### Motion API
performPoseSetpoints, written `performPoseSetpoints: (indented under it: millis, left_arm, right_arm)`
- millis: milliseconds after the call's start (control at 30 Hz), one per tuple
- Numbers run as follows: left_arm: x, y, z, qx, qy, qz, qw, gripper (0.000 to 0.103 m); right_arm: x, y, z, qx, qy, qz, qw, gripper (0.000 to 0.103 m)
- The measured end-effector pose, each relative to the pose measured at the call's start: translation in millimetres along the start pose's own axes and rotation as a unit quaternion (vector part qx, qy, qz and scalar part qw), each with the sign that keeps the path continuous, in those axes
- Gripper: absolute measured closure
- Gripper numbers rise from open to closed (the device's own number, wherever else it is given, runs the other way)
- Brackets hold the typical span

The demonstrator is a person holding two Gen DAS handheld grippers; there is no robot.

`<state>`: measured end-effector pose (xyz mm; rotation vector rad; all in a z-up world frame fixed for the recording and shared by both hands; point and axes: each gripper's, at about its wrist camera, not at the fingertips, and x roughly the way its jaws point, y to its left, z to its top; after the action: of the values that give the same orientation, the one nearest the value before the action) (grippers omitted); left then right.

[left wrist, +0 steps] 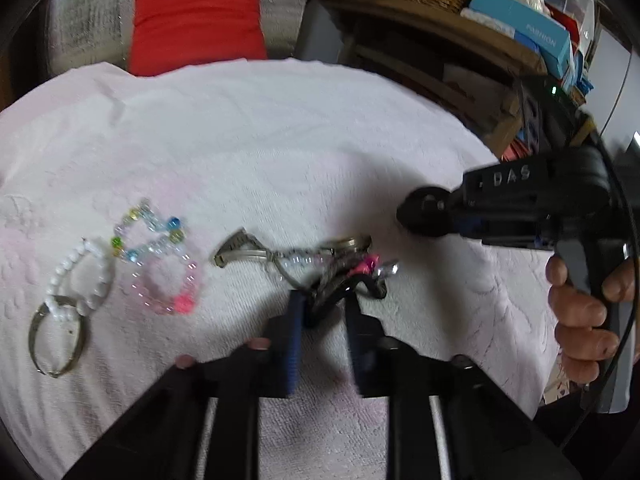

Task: Organize jewelry
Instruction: 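Reach the right tool to the black hair tie and close on it, then carry the black hair tie with the right tool into the orange box and open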

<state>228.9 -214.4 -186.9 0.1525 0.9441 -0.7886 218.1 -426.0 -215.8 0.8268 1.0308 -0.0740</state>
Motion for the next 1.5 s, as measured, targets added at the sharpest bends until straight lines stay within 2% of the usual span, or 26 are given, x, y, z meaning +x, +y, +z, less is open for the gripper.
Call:
performPoseSetpoints:
  millis: [67,167,233,333,500,633,867,1100,1200,1267,1333,1433,1500]
  left_arm:
    - [1,-2,0,0.004,-0.004,-0.004,1.0,0.094]
    - [-3,-6,1,0.005,-0.007,-0.054,0.9985,0.098]
    - [-10,-16,-2,0.02,-0.003,-0.101,0.9947,0.098]
    - [-15,-27,-11,0.034,0.017,-0.134,0.9903,0.098]
    - [-37,-23,-21,0.047,0.011,-0.134,0.9898,0.098]
    - [-54,-1,-22,0.033,-0.007,-0.101,0.9943,0.098]
    - [-85,25,-23,0.008,-0.041,-0.054,0.9977,0.098]
    - [-121,49,-37,-0.033,-0.08,0.015,0.9962,0.098]
    - [-145,66,-43,-0.069,-0.107,0.048,0.9906,0.098]
    - [-159,75,-46,-0.085,-0.125,0.086,0.9848,0.098]
    - [-176,82,-53,-0.098,-0.149,0.118,0.9769,0.098]
    - [-196,94,-66,-0.125,-0.178,0.147,0.9647,0.098]
    - [-203,102,-74,-0.144,-0.187,0.17,0.957,0.098]
  right_arm:
    - [0,1,0,0.0,0.0,-0.001,1.0,0.09]
    - [0,1,-1,-0.004,0.0,-0.003,1.0,0.09]
    - [-1,0,0,-0.004,0.0,-0.002,1.0,0.089]
    - [-3,-3,-1,-0.003,0.0,-0.002,1.0,0.09]
    - [-9,-10,0,0.0,-0.007,-0.003,1.0,0.09]
    - [-12,-14,1,0.002,-0.007,0.003,1.0,0.09]
    - [-21,8,-4,-0.029,-0.026,0.03,0.999,0.09]
    - [-33,38,-27,-0.06,-0.03,0.105,0.992,0.09]
    - [-38,51,-38,-0.074,-0.033,0.146,0.986,0.09]
    - [-43,61,-46,-0.093,-0.039,0.164,0.981,0.09]
    - [-46,76,-55,-0.12,-0.044,0.185,0.974,0.09]
    - [-46,97,-66,-0.152,-0.048,0.204,0.966,0.09]
    - [-42,113,-77,-0.173,-0.042,0.213,0.961,0.09]
